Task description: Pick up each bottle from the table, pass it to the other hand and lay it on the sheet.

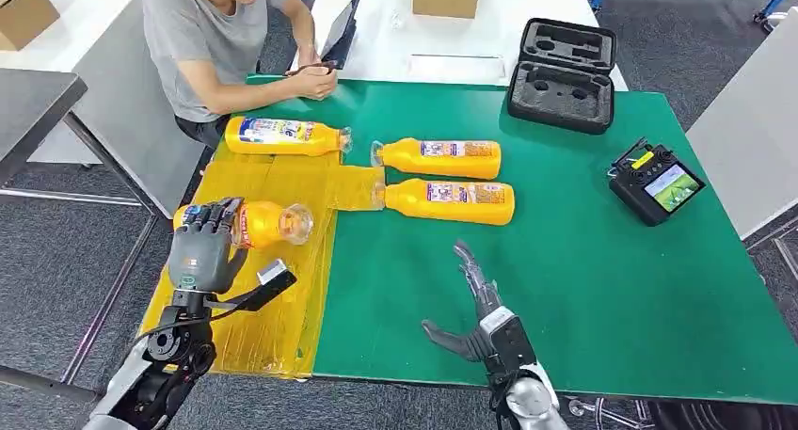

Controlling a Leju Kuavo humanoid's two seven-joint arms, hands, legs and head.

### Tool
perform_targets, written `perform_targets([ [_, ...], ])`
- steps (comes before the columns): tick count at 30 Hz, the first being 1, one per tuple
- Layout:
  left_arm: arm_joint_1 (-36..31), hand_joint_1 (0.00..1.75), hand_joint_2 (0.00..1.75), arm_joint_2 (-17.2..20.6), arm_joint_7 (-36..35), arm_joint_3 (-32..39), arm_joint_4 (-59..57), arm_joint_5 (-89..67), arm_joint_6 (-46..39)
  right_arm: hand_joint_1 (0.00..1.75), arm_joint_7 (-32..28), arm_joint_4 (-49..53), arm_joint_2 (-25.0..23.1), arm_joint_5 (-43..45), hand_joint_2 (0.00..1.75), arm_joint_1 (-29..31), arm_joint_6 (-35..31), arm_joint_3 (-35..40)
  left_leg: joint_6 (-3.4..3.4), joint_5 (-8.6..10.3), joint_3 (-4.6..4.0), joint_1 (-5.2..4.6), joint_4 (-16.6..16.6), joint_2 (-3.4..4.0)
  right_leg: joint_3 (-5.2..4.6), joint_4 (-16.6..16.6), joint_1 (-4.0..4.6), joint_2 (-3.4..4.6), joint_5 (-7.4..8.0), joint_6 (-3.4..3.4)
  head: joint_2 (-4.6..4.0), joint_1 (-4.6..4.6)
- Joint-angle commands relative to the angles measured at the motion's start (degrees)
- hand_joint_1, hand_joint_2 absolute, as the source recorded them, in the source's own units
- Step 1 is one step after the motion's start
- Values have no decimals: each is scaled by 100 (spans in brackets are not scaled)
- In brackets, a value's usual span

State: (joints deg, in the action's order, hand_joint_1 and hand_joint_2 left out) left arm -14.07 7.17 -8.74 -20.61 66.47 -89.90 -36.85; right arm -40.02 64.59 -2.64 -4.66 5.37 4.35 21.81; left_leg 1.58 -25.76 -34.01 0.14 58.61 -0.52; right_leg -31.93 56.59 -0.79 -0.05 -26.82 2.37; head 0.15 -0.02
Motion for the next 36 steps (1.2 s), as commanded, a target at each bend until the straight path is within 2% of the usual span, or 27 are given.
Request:
perform_targets([
  [1,-336,175,175,366,-387,-702,-320,-10,257,0,2,-352,-9,1,175,170,-15,-57,-8,-5,15,8,-1,11,16,-7,9,5,0,-10,0,-2],
  [3,-401,175,175,388,-588,-873,-363,-10,540,0,2,-376,-3,12,175,179,-10,-59,-7,-1,13,5,-4,6,17,-8,5,-1,0,-9,0,0],
  [4,-515,175,175,520,-870,-1205,-387,-10,755,0,2,-397,-5,6,175,193,-15,-45,-7,0,9,3,-3,4,11,-5,4,-2,0,-8,0,0],
  [5,-515,171,175,520,-870,-1205,-387,-10,755,0,2,-397,-5,6,175,193,-15,-45,-10,1,13,4,-4,2,17,-7,5,-5,0,-12,0,-2],
  [7,-603,175,175,447,-1033,-1448,-516,-10,1101,0,2,-431,-7,9,175,221,-20,-40,-10,2,10,5,-4,-2,15,-7,7,-8,1,-13,2,0],
  [9,-658,175,175,343,-985,-1401,-630,-10,1428,0,2,-444,-6,16,175,248,-34,-36,-9,2,8,2,-4,0,11,-6,3,-5,1,-11,0,-2],
  [12,-676,175,175,163,-668,-1309,-691,-10,1478,0,2,-427,-12,23,175,263,-50,-27,-14,3,18,8,-8,3,22,-13,10,-4,4,-17,0,-2],
  [22,-796,175,175,81,-363,-1423,-844,-10,1830,0,2,-501,-51,14,175,266,-77,-22,-6,0,8,0,-3,4,10,-5,1,0,0,-7,2,-2],
  [25,-853,171,175,18,-193,-1448,-950,-10,1785,0,2,-502,-79,0,175,266,-84,-21,-7,2,10,1,-4,1,14,-8,2,-4,1,-9,0,0],
  [27,-870,175,175,-36,-177,-1422,-1006,-10,1679,0,2,-478,-82,-19,175,255,-93,-16,-6,1,8,1,-3,3,10,-6,3,-1,2,-7,0,-2],
  [28,-854,169,175,-111,-169,-1350,-1019,-10,1696,0,2,-488,-84,-32,175,257,-100,-9,-9,0,13,4,-3,3,18,-9,6,-4,2,-11,0,-2],
  [29,-854,145,175,-139,-146,-1309,-1011,-10,1675,0,2,-488,-78,-42,175,250,-115,-9,-5,2,5,0,-2,0,8,-5,2,-4,1,-6,0,0],
  [30,-873,72,175,-185,-99,-1251,-1015,-10,1662,0,2,-488,-70,-71,175,237,-160,-7,-6,1,10,1,-3,-1,14,-7,3,-6,0,-8,0,-2],
  [31,-915,12,175,-221,-100,-1241,-1009,-10,1684,0,2,-483,-62,-86,175,223,-185,-6,-4,1,6,0,-2,-1,9,-5,1,-5,0,-6,0,0],
  [32,-949,0,175,-244,-99,-1264,-1001,-10,1746,0,2,-477,-58,-96,175,214,-199,-3,-3,0,4,0,-1,1,7,-4,1,-2,0,-4,0,-2],
  [36,-906,0,175,-312,-33,-1181,-902,-10,1893,0,2,-480,-56,-131,175,230,-213,24,-9,-1,13,5,-1,-5,21,-10,7,-11,-1,-11,0,0],
])
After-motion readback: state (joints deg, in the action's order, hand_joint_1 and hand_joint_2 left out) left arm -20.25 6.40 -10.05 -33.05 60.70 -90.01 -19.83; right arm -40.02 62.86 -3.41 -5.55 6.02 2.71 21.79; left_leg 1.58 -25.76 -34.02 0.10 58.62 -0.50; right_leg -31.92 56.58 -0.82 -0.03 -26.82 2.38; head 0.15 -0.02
